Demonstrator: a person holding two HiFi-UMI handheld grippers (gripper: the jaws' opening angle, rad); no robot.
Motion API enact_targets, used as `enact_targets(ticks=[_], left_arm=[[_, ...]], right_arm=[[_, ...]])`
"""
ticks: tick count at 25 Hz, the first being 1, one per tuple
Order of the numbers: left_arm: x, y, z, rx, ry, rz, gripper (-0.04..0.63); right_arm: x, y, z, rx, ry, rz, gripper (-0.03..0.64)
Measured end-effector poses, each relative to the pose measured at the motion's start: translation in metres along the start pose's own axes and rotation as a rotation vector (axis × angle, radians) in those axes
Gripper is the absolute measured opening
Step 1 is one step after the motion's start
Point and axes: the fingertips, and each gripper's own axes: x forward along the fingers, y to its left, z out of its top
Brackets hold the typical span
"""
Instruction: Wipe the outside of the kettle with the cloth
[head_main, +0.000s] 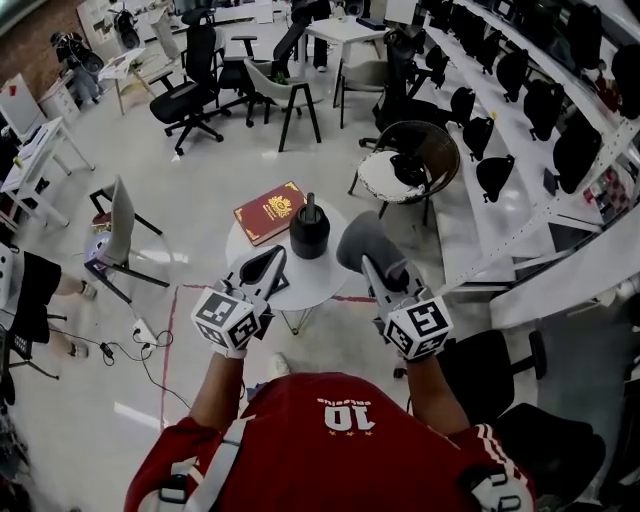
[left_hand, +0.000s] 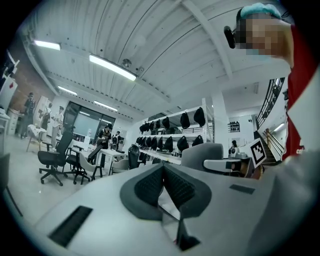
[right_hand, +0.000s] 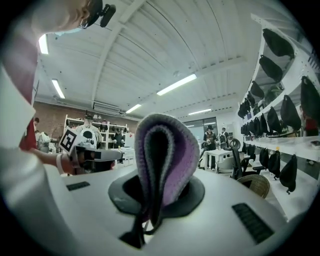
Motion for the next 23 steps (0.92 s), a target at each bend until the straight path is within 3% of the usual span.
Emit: enact_targets(ticks=[8,23], left_arm=[[-0.005,-0.013,0.002,-0.026,-0.013,-0.002,0.006],[-0.015,-0.014,0.001,-0.007,0.001,0.000,0.006]], right_arm=[[-0.011,0.001,0.001,0.013,0.002,0.019,0.044],[-0.017,0.011,0.000,0.022,0.005,0.026,0.044]])
